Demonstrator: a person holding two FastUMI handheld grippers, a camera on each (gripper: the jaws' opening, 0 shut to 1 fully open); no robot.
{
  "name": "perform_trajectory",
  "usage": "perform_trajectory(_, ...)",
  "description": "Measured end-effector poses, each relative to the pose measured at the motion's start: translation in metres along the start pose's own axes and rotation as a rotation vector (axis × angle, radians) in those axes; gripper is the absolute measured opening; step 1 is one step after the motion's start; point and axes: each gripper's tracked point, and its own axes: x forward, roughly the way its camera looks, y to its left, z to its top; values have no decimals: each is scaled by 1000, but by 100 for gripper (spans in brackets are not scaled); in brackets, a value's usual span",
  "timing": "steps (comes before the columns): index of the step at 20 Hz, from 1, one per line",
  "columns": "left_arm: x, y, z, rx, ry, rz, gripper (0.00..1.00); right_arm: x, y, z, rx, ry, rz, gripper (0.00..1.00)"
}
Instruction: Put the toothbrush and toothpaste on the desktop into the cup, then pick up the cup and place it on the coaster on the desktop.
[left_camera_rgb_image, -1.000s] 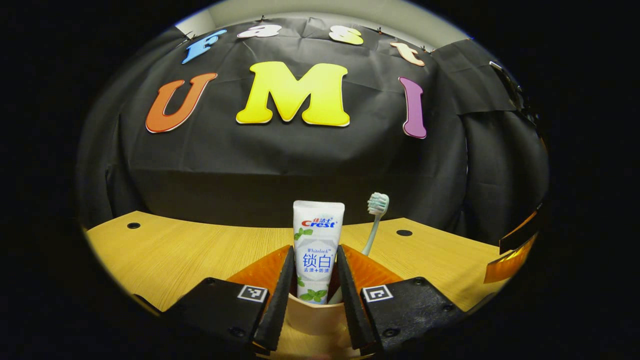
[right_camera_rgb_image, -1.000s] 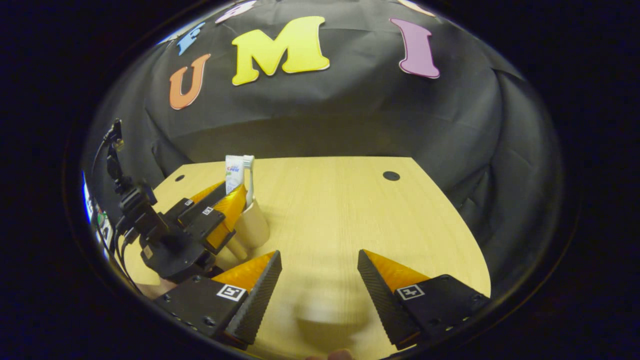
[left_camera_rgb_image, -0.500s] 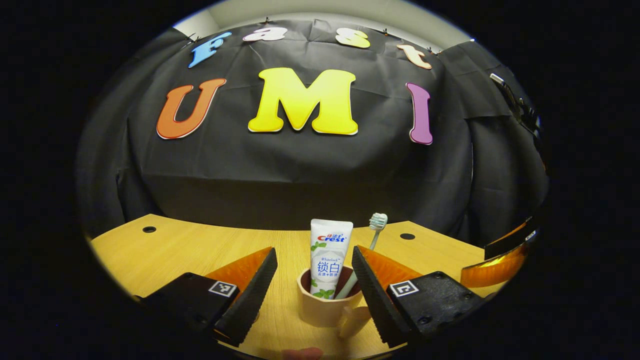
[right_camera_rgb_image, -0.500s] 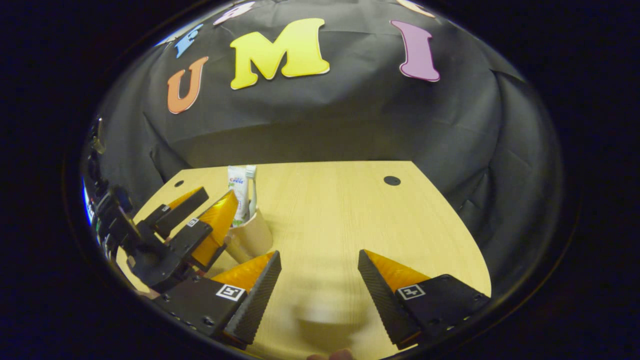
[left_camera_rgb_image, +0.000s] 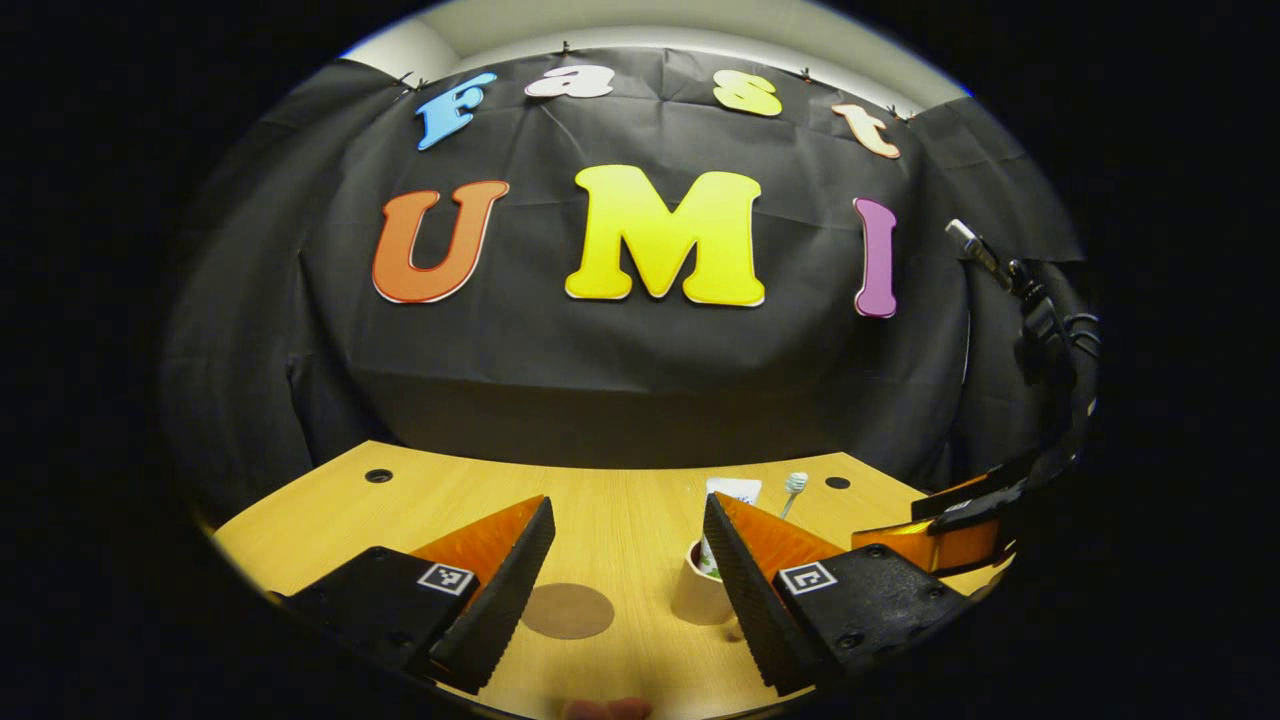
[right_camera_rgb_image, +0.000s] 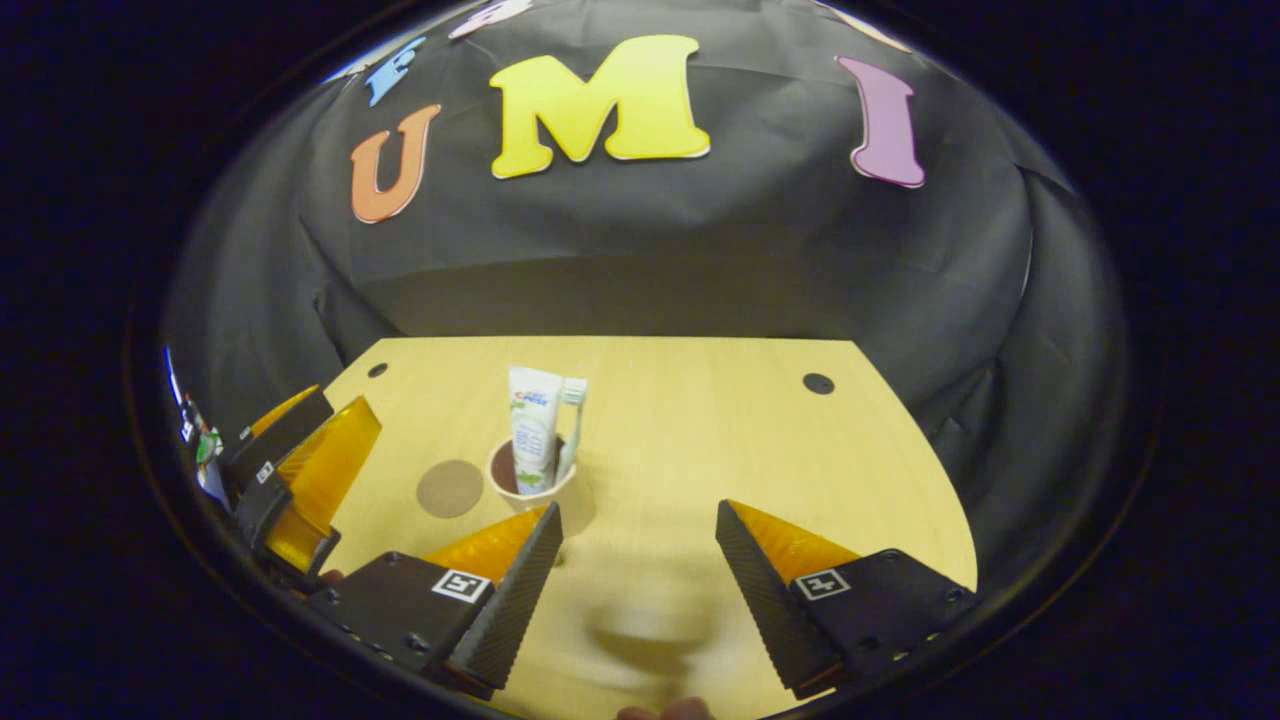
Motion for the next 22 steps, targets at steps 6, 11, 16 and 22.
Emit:
perform_trajectory(6, -49, 37, 41, -32, 20, 57, 95, 10, 52, -3, -36, 137, 47, 94)
perform_trajectory(11, -76, 81, 60, -33, 18, 137, 95, 34, 69, -14, -33, 282, 32, 94)
perform_trajectory(16, -100, 125, 67, -18, 35, 227, 95, 62, 72, -33, -27, 412, -2, 94)
perform_trajectory(22, -118, 149, 60, -69, 85, 299, 95, 90, 69, -65, -17, 585, -23, 94)
